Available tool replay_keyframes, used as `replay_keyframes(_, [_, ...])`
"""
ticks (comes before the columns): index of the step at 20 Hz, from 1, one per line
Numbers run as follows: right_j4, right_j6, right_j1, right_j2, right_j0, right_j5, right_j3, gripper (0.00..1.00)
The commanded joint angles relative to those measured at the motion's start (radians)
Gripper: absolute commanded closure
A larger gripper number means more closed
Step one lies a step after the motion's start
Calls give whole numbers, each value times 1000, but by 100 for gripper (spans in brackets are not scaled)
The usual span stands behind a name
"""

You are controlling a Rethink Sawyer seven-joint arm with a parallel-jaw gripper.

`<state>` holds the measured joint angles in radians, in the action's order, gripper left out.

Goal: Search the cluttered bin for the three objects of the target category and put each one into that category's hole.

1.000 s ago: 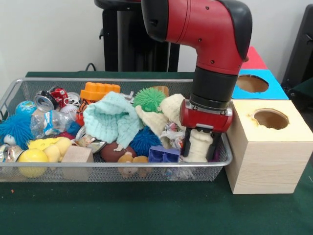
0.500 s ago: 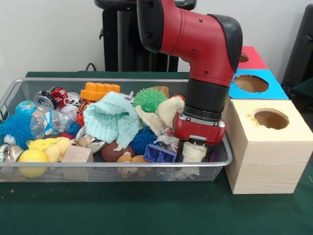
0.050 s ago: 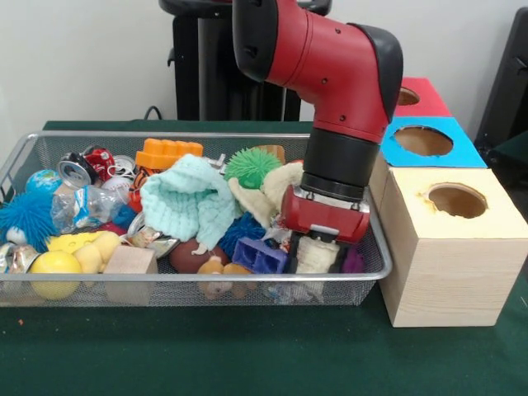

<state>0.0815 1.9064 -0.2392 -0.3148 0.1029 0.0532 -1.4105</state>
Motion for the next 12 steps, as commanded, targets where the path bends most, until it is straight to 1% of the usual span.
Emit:
replay_keyframes(1, [-70, 161, 67, -95, 5, -30, 22, 0])
replay_keyframes(3, [-90, 158, 79, -160, 34, -112, 40, 0])
replay_keyframes(5, [-91, 135, 89, -192, 39, -166, 66, 0])
replay_keyframes(7, [-84, 104, 100, -159, 6, -207, 93, 0])
replay_keyframes(9, [-71, 73, 115, -99, -39, -230, 120, 0])
replay_keyframes(10, [-58, 52, 117, -51, -72, -242, 130, 0])
replay_keyframes(12, [-36, -14, 115, 109, -174, -312, 133, 0])
